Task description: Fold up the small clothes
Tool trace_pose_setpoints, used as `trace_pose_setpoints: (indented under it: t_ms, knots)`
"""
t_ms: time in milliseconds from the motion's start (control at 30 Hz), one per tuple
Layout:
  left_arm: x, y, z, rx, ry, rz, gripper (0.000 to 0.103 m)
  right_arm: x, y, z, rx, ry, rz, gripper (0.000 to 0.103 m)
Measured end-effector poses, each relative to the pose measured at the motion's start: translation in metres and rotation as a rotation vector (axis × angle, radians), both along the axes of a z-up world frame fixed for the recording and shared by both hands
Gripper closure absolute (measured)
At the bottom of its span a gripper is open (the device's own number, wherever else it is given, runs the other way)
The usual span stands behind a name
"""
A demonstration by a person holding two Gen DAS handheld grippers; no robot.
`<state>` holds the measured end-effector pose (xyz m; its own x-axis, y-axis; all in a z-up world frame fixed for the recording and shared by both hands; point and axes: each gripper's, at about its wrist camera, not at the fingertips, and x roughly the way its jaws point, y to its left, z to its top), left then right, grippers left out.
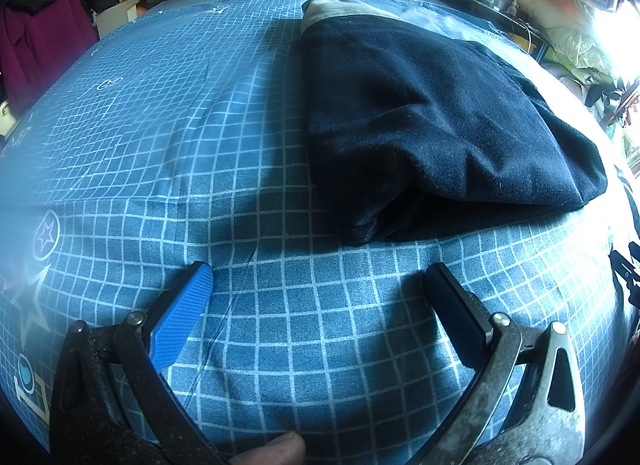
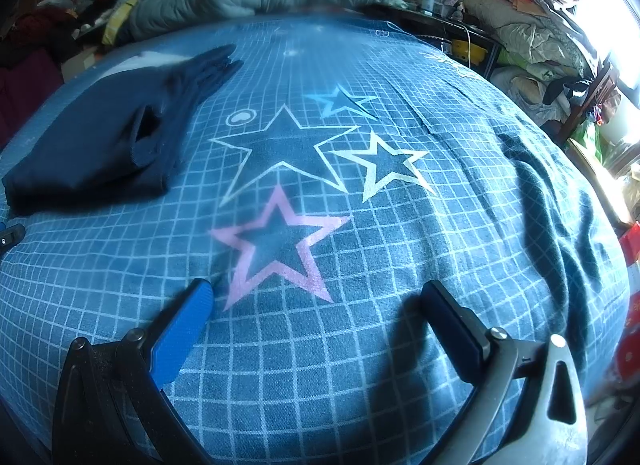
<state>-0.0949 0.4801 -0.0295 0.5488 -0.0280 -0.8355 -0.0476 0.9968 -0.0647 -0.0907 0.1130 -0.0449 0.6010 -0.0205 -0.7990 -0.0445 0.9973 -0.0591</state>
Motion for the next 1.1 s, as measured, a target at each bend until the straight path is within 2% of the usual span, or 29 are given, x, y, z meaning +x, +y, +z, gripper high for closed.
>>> trace_pose_setpoints:
  t_ms: [1100]
  knots:
    - [0.0004, -0.0060, -0.0011, 0.022, 0.008, 0.013, 0.000, 0.0039, 0.0007, -0.0004, -0.013, -0.003, 0.007, 0.000]
